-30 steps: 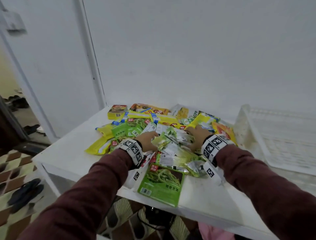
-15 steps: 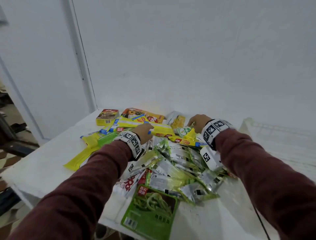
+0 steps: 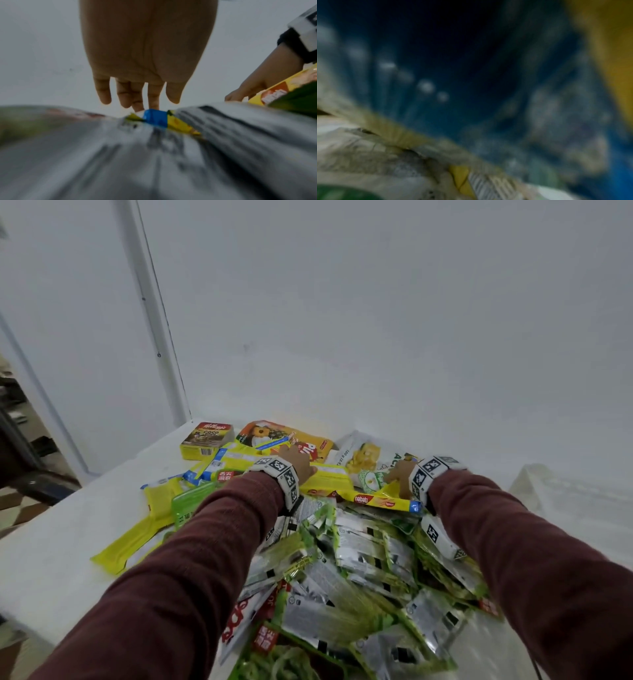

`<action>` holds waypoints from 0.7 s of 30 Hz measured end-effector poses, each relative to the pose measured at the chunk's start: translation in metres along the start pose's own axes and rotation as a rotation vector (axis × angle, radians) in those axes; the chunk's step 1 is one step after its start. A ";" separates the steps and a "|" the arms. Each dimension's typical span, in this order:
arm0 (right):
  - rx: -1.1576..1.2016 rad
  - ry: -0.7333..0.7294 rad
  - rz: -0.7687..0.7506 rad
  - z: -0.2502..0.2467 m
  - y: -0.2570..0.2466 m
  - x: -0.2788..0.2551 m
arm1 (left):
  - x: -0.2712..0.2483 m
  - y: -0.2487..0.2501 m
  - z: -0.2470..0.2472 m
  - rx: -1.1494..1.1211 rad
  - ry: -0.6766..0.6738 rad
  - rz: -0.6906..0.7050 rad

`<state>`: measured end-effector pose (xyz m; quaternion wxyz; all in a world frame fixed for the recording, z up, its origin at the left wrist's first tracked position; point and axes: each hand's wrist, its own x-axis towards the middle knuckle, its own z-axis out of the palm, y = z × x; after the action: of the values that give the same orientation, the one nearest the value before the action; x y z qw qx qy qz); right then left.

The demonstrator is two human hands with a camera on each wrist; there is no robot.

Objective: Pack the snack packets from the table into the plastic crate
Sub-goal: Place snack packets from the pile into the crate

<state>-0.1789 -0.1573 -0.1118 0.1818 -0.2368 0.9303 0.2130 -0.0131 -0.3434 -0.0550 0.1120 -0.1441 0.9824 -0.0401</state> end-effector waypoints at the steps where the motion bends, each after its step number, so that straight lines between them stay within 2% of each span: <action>1: -0.016 0.016 -0.003 -0.004 -0.003 -0.014 | 0.004 -0.001 0.000 -0.010 -0.026 -0.012; 2: -0.038 0.065 -0.018 -0.008 -0.006 -0.028 | 0.009 -0.001 0.000 -0.042 -0.048 -0.020; 5: -0.078 0.078 -0.038 -0.027 -0.020 -0.087 | 0.013 -0.001 0.002 -0.108 -0.119 -0.036; 10: -0.145 0.193 -0.031 -0.026 -0.010 -0.093 | 0.014 -0.008 -0.002 -0.097 -0.046 -0.054; 13: -0.216 0.208 0.013 -0.029 -0.006 -0.097 | 0.008 -0.010 -0.016 -0.026 -0.007 -0.016; 16: -0.305 0.285 0.030 -0.041 -0.004 -0.106 | 0.005 -0.011 -0.030 -0.017 0.054 0.026; 19: -0.204 0.308 0.061 -0.058 -0.001 -0.124 | -0.002 -0.019 -0.039 -0.051 0.096 0.028; 21: -0.073 0.356 0.066 -0.073 0.005 -0.136 | -0.006 -0.031 -0.048 -0.182 0.129 0.014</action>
<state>-0.0869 -0.1395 0.0109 -0.0015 -0.2466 0.9467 0.2071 -0.0102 -0.3692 -0.0033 0.0351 -0.1438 0.9881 0.0409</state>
